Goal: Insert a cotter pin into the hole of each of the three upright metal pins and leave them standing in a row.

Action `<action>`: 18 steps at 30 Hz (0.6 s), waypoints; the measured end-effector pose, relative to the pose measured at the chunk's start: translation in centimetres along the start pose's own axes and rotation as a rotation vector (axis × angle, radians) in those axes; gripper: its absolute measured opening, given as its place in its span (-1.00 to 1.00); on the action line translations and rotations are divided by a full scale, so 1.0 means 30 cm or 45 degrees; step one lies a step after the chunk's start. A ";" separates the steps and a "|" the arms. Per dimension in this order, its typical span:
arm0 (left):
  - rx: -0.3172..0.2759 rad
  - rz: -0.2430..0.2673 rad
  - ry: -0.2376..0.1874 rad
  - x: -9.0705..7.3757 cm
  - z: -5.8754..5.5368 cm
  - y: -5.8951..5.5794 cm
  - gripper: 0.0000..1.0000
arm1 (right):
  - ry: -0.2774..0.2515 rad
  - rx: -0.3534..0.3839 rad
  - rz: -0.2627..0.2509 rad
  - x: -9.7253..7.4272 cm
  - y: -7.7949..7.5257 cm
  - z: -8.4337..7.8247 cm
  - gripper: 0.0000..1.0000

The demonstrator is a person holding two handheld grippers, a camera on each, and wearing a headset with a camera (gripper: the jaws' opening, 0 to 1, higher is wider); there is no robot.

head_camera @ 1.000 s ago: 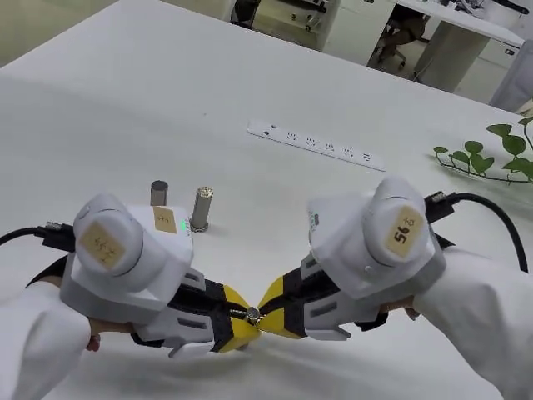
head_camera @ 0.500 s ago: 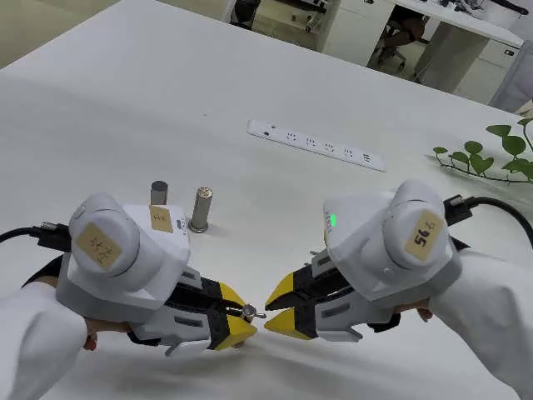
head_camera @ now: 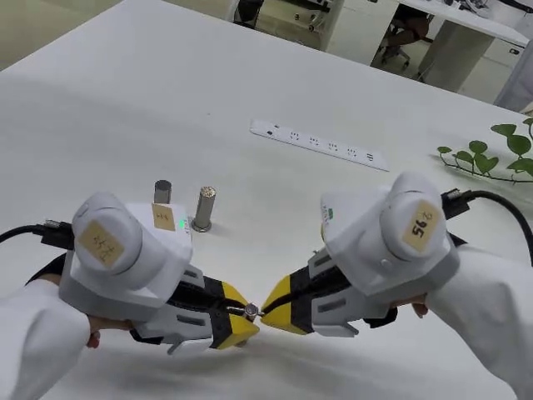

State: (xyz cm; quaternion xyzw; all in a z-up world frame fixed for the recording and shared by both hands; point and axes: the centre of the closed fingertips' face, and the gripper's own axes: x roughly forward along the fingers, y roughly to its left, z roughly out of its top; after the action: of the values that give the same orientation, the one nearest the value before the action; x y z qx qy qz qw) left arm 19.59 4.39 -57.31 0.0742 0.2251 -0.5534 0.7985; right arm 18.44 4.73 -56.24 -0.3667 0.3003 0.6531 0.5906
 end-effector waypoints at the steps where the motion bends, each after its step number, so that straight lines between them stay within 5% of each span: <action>1: 0.027 0.002 -0.001 0.000 0.001 0.000 -0.88 | 0.001 -0.003 0.001 0.001 -0.001 0.002 -1.00; 13: 0.063 -0.008 0.002 -0.002 0.004 -0.002 -0.89 | -0.035 -0.018 0.004 0.000 -0.002 0.013 -0.99; 18: 0.072 -0.010 -0.002 -0.003 0.009 0.009 -0.90 | -0.092 0.026 -0.020 -0.012 0.000 0.025 -0.59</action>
State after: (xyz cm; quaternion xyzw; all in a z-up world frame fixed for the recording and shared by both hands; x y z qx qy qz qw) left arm 19.87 4.47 -57.06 0.0956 0.2090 -0.5628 0.7940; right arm 18.36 5.15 -55.51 -0.3391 0.2824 0.6582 0.6100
